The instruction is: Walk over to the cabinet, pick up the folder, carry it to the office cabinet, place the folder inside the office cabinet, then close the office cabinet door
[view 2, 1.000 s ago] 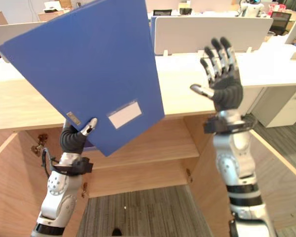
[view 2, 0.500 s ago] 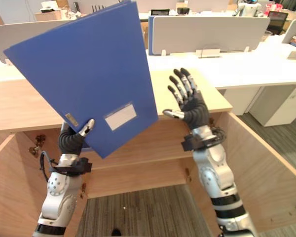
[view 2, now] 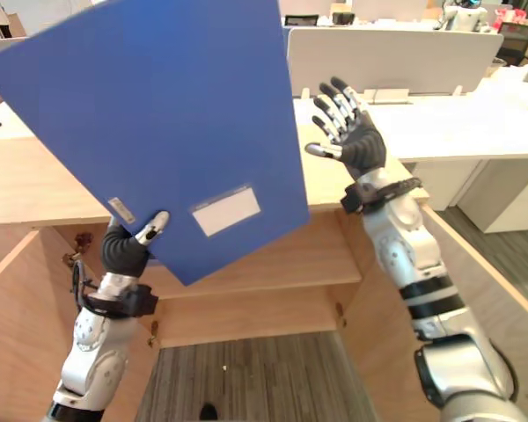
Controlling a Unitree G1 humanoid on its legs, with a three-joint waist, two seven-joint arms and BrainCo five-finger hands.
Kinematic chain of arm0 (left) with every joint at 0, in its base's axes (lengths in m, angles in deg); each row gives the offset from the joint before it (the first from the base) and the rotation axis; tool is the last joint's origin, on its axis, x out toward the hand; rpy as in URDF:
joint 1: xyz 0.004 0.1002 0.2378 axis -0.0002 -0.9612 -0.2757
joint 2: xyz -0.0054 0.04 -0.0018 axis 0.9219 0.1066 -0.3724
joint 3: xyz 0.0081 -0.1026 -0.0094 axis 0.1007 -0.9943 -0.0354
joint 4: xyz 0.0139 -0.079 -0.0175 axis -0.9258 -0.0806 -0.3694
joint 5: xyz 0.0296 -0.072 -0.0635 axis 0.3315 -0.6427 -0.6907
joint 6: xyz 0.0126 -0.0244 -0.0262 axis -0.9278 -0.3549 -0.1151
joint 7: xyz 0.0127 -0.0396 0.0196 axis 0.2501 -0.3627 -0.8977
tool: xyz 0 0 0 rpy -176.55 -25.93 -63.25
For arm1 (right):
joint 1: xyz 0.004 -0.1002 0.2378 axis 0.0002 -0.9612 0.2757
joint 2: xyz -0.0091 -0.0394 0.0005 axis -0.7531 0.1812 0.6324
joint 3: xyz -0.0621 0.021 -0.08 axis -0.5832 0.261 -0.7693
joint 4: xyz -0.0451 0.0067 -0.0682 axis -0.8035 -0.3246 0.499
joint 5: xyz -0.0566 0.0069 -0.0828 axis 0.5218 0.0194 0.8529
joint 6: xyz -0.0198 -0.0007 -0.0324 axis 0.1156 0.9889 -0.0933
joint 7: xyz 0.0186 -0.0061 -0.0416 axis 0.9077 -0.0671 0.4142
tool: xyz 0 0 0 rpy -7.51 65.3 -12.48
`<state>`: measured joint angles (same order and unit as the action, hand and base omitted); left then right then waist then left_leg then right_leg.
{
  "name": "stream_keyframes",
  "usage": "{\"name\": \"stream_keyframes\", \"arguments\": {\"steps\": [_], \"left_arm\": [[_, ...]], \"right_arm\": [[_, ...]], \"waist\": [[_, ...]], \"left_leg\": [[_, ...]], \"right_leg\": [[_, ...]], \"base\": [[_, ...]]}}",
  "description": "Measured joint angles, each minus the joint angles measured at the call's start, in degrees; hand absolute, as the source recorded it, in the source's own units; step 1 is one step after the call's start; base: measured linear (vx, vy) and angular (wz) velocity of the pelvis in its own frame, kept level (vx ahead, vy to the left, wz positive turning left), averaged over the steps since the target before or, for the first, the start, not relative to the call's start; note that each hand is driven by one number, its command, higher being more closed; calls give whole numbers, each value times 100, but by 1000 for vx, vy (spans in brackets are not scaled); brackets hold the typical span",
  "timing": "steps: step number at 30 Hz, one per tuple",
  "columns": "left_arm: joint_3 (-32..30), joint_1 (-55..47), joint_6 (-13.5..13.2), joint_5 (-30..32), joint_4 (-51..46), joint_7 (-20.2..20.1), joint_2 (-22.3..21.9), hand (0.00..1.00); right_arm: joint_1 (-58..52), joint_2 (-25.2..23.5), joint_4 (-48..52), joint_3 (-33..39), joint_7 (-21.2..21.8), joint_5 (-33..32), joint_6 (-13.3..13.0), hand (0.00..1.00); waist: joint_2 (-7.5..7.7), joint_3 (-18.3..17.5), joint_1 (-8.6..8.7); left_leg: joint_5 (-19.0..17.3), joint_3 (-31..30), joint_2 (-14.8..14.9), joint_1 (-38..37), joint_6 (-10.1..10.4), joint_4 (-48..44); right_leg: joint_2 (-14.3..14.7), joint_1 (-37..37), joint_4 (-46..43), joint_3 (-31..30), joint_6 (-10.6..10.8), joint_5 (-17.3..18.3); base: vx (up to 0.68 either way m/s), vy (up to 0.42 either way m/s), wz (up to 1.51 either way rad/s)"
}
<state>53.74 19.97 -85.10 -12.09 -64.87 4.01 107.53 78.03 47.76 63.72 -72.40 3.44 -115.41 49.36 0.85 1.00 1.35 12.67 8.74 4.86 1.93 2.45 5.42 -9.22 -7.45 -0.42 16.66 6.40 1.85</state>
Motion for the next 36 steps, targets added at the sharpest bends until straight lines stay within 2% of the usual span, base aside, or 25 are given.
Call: {"name": "stream_keyframes", "arguments": {"steps": [7, 9, 12, 16, 24, 31, 36], "left_arm": [[123, -41, -1, -248, -68, -151, 126, 100], [224, -38, -2, -248, -69, -158, 220, 100], [351, -2, -7, -240, -69, -229, 251, 100], [373, 103, -45, -236, -69, -256, 356, 100], [362, 209, -60, -111, -66, -254, 424, 100], [51, 190, -60, 86, -7, -217, 417, 100], [-231, 171, -59, 263, 82, -148, 405, 100]], "right_arm": [[215, 222, -246, -262, 57, -16, 13, 0], [406, 400, -241, -704, 369, -227, 71, 0], [510, 434, -172, -993, 768, -478, 172, 0], [517, 615, -153, -1152, 1029, -696, 202, 0], [344, 633, -134, -1005, 974, -689, 200, 0], [-89, 634, -176, -264, 753, -640, 193, 0], [-344, 583, -175, 414, 402, -282, 143, 0]], "waist": [[1, 1, -27], [5, 4, -29], [34, 22, -50], [89, 56, -85], [90, 61, -62], [78, 180, -23], [83, 185, -3]], "left_leg": [[8, -10, -1, 3, -3, 1], [8, -12, -1, 6, -3, 1], [8, -29, -3, 22, -3, 1], [14, -62, -15, 52, -6, 1], [42, -102, -19, 83, -4, 0], [51, -118, -17, 85, -4, 3], [62, -105, -31, 90, -20, 2]], "right_leg": [[-2, 0, 15, 12, 0, 3], [-2, 0, 20, 16, 0, 4], [0, 0, 29, 32, 1, 4], [0, 3, 34, 56, 1, 3], [1, 24, -15, 88, 0, 3], [-2, 32, -17, 96, -21, 27], [-15, 33, 12, 94, -25, 17]], "base": [[0, 0, 0], [0, 0, 0], [0, 2, 1], [10, 6, 5], [4, 2, 1], [-28, 11, 1], [0, 0, 0]]}}
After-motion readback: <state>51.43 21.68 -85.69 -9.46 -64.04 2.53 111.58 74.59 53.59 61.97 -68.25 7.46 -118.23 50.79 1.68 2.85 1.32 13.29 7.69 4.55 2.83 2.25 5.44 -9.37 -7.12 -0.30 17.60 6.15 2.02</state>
